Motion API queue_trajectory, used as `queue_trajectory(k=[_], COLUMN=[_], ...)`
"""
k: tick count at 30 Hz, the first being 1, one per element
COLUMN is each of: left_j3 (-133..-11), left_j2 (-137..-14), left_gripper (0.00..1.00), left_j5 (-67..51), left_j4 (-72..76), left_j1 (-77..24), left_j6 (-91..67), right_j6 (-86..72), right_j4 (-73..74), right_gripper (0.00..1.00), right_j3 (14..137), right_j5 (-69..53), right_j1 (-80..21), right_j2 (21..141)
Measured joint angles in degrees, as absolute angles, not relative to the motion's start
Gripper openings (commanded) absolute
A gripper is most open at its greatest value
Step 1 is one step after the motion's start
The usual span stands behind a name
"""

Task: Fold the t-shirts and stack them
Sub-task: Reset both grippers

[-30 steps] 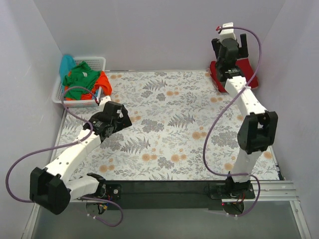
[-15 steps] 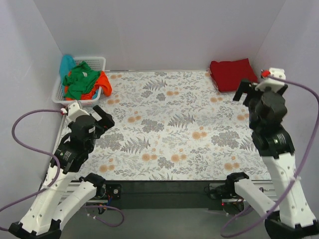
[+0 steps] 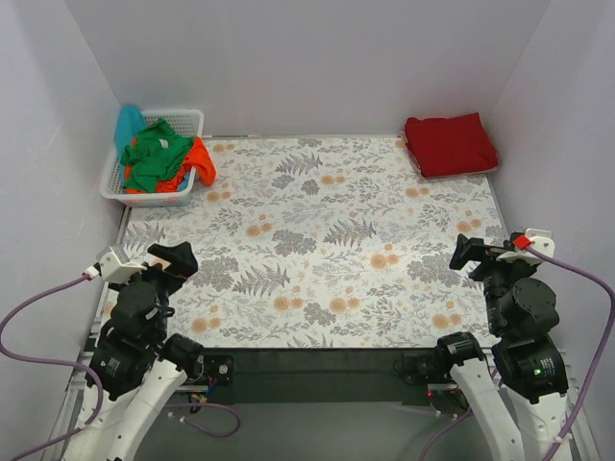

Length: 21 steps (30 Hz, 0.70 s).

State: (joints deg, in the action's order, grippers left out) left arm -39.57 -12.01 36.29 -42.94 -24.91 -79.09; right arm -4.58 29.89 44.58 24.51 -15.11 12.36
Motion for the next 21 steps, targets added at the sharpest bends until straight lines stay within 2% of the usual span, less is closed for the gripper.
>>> queue_trajectory(k=[21], left_j3=[-36.84], left_j2=[-10.04], left_gripper=[0.98], left_j5=[36.69], left_j4=[-38.48], left_j1=[-24.91], left_j6=[-77.71], right_j6=[-6.07], right_j4=[26.87], right_gripper=[0.98], right_j3=[38.85], right_j5=[18.22], right_j1=[-15.11], right_j2=[10.5])
